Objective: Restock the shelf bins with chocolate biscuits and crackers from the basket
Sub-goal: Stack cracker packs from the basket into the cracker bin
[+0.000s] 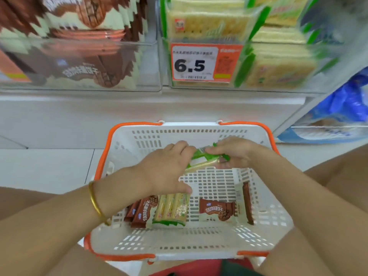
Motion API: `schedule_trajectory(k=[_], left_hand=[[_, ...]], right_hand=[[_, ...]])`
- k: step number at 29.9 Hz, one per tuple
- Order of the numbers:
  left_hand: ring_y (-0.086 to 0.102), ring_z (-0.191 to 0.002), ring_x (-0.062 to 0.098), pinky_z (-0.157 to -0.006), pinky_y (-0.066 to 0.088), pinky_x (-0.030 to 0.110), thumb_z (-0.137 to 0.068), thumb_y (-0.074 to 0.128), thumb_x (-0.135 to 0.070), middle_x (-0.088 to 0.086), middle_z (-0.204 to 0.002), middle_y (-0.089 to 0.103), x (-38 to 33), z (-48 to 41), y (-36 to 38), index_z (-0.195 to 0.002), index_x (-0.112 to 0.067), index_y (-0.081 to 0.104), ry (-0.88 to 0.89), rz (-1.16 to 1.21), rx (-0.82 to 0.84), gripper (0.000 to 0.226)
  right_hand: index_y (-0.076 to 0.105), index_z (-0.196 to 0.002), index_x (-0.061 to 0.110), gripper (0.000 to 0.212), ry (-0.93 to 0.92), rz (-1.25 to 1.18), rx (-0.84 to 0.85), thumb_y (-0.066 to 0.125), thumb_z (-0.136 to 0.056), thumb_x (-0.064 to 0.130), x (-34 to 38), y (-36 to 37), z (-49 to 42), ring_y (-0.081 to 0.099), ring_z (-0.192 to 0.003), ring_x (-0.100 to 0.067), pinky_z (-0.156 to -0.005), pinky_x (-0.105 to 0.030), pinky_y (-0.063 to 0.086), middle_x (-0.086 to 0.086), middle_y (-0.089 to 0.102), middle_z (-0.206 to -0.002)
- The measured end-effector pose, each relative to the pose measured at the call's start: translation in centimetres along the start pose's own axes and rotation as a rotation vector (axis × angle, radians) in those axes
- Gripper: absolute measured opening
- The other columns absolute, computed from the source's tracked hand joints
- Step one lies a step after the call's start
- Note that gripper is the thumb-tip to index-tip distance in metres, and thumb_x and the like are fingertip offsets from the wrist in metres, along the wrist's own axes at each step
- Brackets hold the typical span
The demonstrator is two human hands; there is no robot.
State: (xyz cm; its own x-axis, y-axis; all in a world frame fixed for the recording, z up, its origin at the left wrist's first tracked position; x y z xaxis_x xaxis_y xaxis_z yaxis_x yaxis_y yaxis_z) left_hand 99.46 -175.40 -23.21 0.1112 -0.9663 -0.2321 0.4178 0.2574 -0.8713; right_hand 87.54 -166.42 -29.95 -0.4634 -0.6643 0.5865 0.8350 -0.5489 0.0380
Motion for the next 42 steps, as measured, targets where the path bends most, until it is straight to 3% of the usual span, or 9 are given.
schedule_trajectory(k=[4, 8, 13, 18, 21, 24, 28, 32, 42], left_hand=[[0.054, -0.096, 0.014, -0.077, 0.047, 0.028, -0.091, 0.057, -0.022, -0.006, -0.119, 0.046, -1.9, -0.4, -5.7, -0.128, -0.025, 0.048, 0.092, 0.139, -0.347, 0.038], [0.063, -0.071, 0.006, -0.059, 0.045, 0.011, -0.087, 0.065, -0.015, -0.009, -0.093, 0.065, -1.9, -0.1, -10.1, -0.104, -0.023, 0.064, 0.028, 0.676, -0.298, 0.019], [0.068, -0.082, 0.012, -0.078, 0.056, 0.034, -0.082, 0.07, -0.019, -0.004, -0.093, 0.069, -2.8, 0.2, -13.3, -0.097, -0.028, 0.066, 0.042, 0.823, -0.277, 0.018], [0.066, -0.082, 0.008, -0.071, 0.057, 0.024, -0.087, 0.066, -0.012, -0.001, -0.104, 0.063, -4.5, 0.4, -18.2, -0.112, -0.022, 0.054, 0.132, 0.859, -0.565, 0.03], [0.059, -0.089, 0.013, -0.079, 0.051, 0.029, -0.087, 0.063, -0.014, 0.001, -0.108, 0.059, -4.4, 2.0, -22.3, -0.121, -0.019, 0.051, 0.174, 0.428, -0.955, 0.036], [0.048, -0.12, 0.027, -0.104, 0.035, 0.041, -0.09, 0.059, -0.025, 0.009, -0.129, 0.054, -4.4, 1.4, -23.3, -0.127, -0.01, 0.053, 0.113, -0.054, -0.99, 0.041], [0.037, -0.132, 0.034, -0.11, 0.03, 0.05, -0.086, 0.055, -0.033, 0.015, -0.143, 0.044, -4.5, -0.4, -22.1, -0.134, -0.012, 0.05, 0.053, -0.119, -0.84, 0.053], [0.036, -0.133, 0.031, -0.112, 0.026, 0.047, -0.088, 0.062, -0.024, 0.012, -0.144, 0.043, -4.4, -0.7, -21.6, -0.138, -0.014, 0.045, 0.042, -0.129, -0.823, 0.054], [0.038, -0.131, 0.032, -0.111, 0.025, 0.046, -0.086, 0.064, -0.019, 0.013, -0.139, 0.047, -4.4, -0.7, -21.4, -0.138, -0.012, 0.045, 0.071, -0.175, -0.835, 0.056]], right_hand=[[0.06, -0.098, 0.006, 0.025, -0.136, -0.084, -0.068, 0.062, -0.09, 0.03, 3.1, -2.5, 5.6, 0.056, -0.062, -0.015, -0.056, -0.026, 0.055, -0.008, 0.056, -0.083], [0.058, -0.119, 0.016, 0.043, -0.479, 0.232, -0.394, 0.042, -0.095, 0.049, 6.3, -6.2, 11.5, 0.061, -0.098, -0.015, -0.083, -0.032, 0.054, 0.001, 0.061, -0.118], [0.062, -0.108, 0.017, 0.028, -0.741, 0.263, -0.267, 0.069, -0.082, 0.021, 8.9, -5.5, 16.4, 0.066, -0.082, -0.019, -0.072, -0.021, 0.054, -0.004, 0.068, -0.094], [0.062, -0.084, 0.02, 0.022, -0.911, 0.155, -0.441, 0.076, -0.067, 0.018, 11.9, -9.6, 20.1, 0.064, -0.066, -0.015, -0.061, -0.024, 0.051, -0.008, 0.068, -0.074], [0.061, -0.081, 0.024, 0.021, -1.046, 0.067, -0.756, 0.077, -0.075, 0.012, 15.0, -14.8, 23.0, 0.061, -0.065, -0.011, -0.061, -0.026, 0.05, 0.001, 0.065, -0.072], [0.06, -0.085, 0.023, 0.02, -1.08, 0.151, -0.941, 0.076, -0.076, 0.015, 18.1, -15.9, 22.2, 0.056, -0.073, -0.012, -0.066, -0.027, 0.051, 0.004, 0.057, -0.083], [0.061, -0.091, 0.019, 0.022, -1.063, 0.241, -0.971, 0.077, -0.077, 0.016, 21.1, -15.5, 18.7, 0.054, -0.079, -0.011, -0.082, -0.036, 0.052, 0.005, 0.057, -0.094], [0.062, -0.106, 0.015, 0.029, -1.007, 0.349, -1.052, 0.076, -0.08, 0.019, 22.5, -16.0, 17.3, 0.047, -0.084, -0.012, -0.077, -0.021, 0.038, 0.001, 0.048, -0.105], [0.043, -0.109, 0.01, 0.048, -0.831, 0.549, -1.075, 0.077, -0.078, 0.022, 22.7, -15.8, 16.6, 0.043, -0.093, -0.022, -0.08, -0.03, 0.037, -0.011, 0.041, -0.12]])
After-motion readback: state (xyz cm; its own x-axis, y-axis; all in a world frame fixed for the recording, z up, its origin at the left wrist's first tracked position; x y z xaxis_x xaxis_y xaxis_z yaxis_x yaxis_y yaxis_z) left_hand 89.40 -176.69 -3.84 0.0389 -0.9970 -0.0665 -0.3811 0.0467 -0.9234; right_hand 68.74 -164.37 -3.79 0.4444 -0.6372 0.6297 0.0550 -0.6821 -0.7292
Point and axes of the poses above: each hand's wrist, its own z-axis away from the middle knuckle, its own y-axis out of the palm, x = y × z, the point moved 7 cm from there along -z, towards the middle knuckle
